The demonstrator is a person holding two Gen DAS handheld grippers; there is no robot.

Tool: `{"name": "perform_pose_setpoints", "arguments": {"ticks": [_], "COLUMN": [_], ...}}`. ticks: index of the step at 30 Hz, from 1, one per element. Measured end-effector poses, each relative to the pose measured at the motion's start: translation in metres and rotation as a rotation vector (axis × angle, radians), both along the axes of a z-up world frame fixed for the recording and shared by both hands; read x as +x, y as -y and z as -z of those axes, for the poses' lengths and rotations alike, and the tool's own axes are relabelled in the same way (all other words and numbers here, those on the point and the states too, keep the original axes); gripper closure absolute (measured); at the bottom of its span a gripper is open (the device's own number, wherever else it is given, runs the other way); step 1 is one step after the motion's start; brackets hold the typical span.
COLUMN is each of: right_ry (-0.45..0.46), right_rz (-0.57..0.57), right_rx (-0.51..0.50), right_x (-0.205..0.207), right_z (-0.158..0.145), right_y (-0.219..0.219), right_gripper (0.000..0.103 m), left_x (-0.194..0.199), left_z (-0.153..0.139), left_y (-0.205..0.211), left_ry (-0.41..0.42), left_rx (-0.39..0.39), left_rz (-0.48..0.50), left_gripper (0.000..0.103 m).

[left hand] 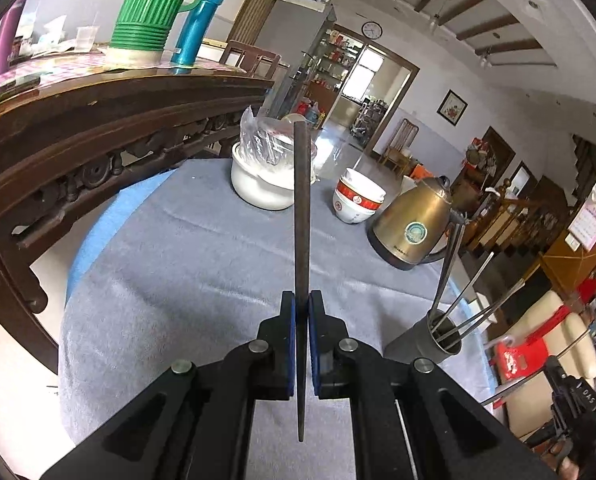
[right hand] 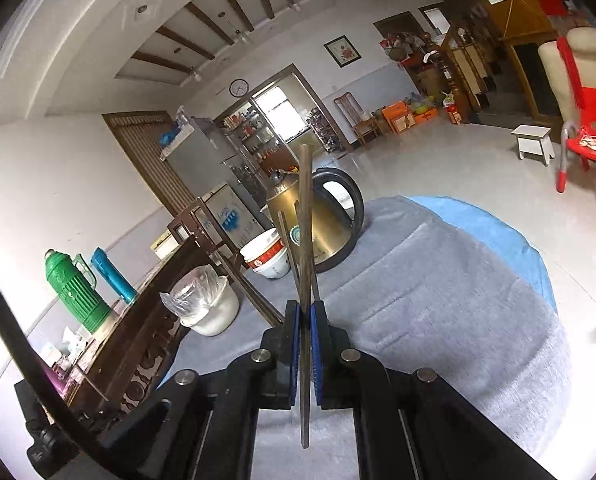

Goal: Organize utensils
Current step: 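Lower both chopsticks into the grey cup and open both tools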

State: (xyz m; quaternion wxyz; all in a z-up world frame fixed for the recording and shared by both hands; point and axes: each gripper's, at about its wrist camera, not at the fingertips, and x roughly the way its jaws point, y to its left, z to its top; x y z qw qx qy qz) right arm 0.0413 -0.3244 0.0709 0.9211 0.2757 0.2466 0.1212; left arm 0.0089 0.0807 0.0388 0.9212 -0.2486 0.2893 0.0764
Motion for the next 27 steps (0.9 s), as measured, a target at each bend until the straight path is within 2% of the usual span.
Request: {"name": "perform_pose_setpoints", "arguments": {"ticks": [15,27], "right_ry": [-0.004,0.042], "right_rz": [0.002,0.017], "right_rx": [0.013,0.018], "right_x": [0.004,0.009], "right_z": [-0.003,-0.023], "right_y": [0.005,0.006], "right_gripper": [0.097,0.097], "left_x": [0.017,0.029], "left_z": [-0.009,-0.031], "left_y": [0.022,0.021], "left_ry": [0.000,0.068], "left_rx": [0.057,-0.031], "left_rz": [0.046,0.065], "left_gripper": [0.097,0.097]}}
